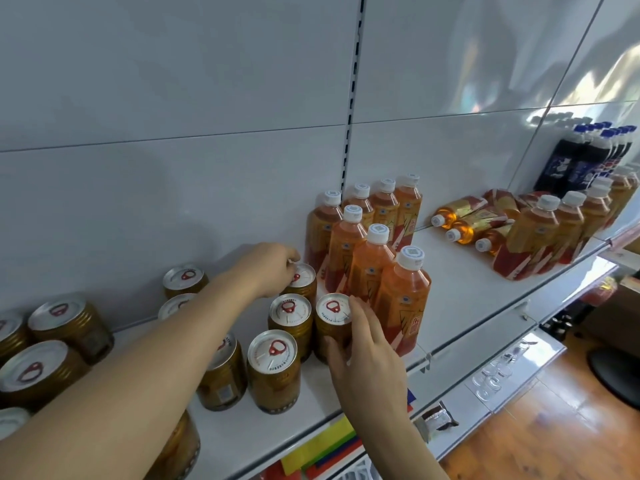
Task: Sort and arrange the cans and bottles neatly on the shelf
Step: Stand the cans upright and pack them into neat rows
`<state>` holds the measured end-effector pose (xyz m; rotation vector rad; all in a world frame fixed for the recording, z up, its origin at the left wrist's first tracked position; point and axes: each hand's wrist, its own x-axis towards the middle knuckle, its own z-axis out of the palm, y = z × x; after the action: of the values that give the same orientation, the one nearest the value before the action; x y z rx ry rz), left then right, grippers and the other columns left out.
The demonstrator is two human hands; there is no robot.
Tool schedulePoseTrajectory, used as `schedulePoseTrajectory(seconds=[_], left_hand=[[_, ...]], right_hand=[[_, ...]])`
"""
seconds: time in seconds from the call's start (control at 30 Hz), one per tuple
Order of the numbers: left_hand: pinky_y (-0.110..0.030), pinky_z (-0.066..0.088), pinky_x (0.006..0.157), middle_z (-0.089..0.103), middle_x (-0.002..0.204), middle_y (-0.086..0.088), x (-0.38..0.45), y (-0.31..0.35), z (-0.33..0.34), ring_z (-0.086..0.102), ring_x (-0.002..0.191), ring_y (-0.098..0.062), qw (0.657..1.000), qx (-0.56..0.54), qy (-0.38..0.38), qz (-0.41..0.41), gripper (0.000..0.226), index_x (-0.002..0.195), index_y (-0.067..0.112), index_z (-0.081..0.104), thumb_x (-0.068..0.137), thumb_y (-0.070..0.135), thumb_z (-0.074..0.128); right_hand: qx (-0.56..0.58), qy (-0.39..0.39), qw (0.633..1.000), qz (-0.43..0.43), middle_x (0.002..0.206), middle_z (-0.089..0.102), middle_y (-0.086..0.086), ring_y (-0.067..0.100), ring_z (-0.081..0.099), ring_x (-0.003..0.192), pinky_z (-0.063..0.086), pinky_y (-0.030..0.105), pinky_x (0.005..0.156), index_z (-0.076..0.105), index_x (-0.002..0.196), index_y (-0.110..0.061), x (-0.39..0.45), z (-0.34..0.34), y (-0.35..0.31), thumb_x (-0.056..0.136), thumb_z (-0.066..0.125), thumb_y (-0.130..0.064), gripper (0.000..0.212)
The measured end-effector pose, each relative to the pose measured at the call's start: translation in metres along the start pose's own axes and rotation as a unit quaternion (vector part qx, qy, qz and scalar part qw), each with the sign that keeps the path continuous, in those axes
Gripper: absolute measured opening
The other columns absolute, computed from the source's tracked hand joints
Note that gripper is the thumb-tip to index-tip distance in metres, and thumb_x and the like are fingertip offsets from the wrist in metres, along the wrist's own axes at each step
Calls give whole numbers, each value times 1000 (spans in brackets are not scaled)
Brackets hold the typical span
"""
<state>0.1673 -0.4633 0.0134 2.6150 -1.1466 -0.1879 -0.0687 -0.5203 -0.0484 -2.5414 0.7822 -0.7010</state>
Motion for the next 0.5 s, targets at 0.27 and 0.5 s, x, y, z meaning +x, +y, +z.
schedulePoseTrajectory(seconds=[0.27, 0.5], left_hand=[[-40, 48, 101, 60, 151, -4, -40, -14, -30, 59, 133, -27, 998, 38, 58, -2, 50, 153, 26, 51, 107, 45, 52], [-43, 47, 108, 59, 152, -3, -126, -83, -72, 56, 136, -28, 986, 80, 115, -88, 52, 151, 26, 54, 105, 51, 52]], right_hand=[[-28, 71, 981, -178, 158, 55, 5, 26, 48, 143, 43, 43, 120, 52, 156, -14, 15, -17, -28, 105, 62, -38, 57], [-4, -7, 945, -328, 147, 63, 16, 39, 53, 142, 44, 55, 117, 64, 144, -5, 41, -7, -87, 104, 64, -40, 53]])
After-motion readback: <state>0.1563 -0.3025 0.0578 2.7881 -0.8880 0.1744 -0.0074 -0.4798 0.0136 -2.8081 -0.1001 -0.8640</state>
